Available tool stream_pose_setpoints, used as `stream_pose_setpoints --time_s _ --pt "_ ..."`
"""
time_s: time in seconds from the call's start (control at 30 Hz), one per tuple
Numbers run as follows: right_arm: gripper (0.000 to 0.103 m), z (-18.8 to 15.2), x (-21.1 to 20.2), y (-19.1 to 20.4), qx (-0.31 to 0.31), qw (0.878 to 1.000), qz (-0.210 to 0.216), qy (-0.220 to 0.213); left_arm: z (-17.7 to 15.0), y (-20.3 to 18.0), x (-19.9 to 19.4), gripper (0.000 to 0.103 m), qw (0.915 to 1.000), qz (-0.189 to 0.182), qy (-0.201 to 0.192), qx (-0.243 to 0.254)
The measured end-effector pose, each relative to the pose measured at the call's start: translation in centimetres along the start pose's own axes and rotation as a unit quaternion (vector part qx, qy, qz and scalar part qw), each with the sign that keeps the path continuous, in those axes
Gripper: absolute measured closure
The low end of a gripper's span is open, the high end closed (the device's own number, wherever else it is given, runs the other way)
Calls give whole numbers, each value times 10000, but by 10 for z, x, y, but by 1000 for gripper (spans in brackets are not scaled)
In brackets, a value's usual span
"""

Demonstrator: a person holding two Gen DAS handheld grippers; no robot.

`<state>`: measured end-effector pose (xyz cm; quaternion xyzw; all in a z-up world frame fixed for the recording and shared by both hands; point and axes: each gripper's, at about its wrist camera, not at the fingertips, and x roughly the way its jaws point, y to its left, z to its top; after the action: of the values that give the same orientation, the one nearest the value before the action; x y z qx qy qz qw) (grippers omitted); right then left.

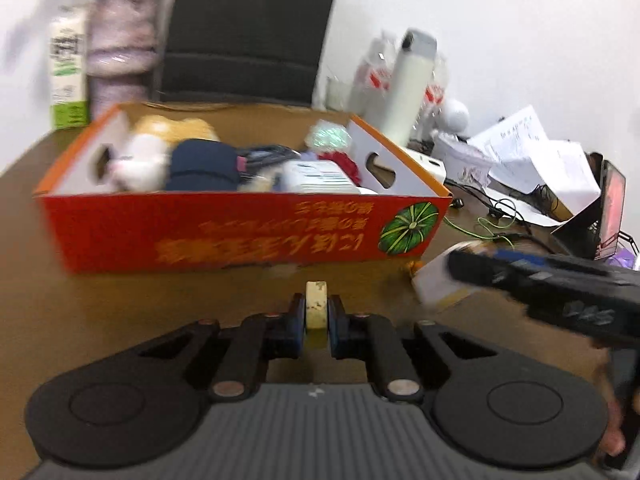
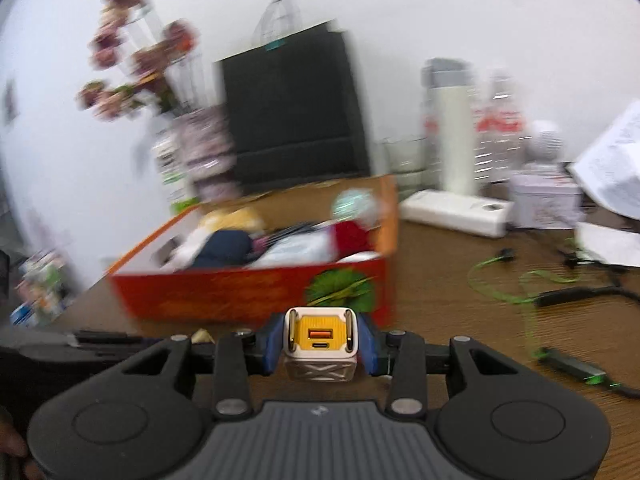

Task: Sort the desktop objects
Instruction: 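Grasp the beige cube charger with the right gripper while the left grasps the small yellow block, then carry the charger and yellow block over the red box and release both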

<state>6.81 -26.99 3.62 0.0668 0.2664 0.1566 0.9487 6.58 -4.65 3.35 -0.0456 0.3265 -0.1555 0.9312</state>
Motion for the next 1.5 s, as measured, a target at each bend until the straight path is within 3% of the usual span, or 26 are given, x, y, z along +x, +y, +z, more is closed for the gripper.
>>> stream_pose_setpoints --time_s 0.17,0.37,0.5,0.6,0.67,0.73,0.8,0.83,0.87,1.1,1.3,1.37,1.5 --pt "66 -33 -12 61 -596 9976 220 279 -35 15 -53 91 9991 413 19 -58" --pt "65 -87 -42 112 -889 9933 -349 648 -72 15 -83 91 9954 818 129 482" --pt "65 -103 -70 125 -801 9929 -377 800 -86 23 -97 91 9973 578 211 400" --pt "49 -105 -71 134 -1003 9896 -514 898 -88 26 -98 90 9979 505 209 349" --pt "38 -103 -66 137 -1085 9883 -677 834 -89 28 -97 80 9982 514 148 272" --pt "39 -98 -58 141 -1194 9863 -759 848 -89 33 -97 76 9987 496 42 74" --pt "46 -96 -49 141 -1296 9839 -901 837 -91 34 -98 83 9985 552 -14 61" --pt "55 -96 -47 139 -1264 9842 -930 819 -91 33 -100 91 9986 531 -43 54" --pt "65 -95 -46 136 -1144 9866 -848 799 -92 35 -105 91 9987 502 -83 16" --pt "65 -98 -68 137 -846 9914 -632 767 -102 41 -134 91 9975 488 -318 -399" --pt "65 -74 -91 127 -583 9964 -456 408 -79 51 -143 91 9945 571 -681 -551" --pt "65 -52 -88 116 -473 9977 -402 274 -57 57 -139 91 9942 471 -760 -590" --pt "65 16 -70 96 -629 9960 -615 -144 19 62 -114 91 9937 332 -1012 -339"
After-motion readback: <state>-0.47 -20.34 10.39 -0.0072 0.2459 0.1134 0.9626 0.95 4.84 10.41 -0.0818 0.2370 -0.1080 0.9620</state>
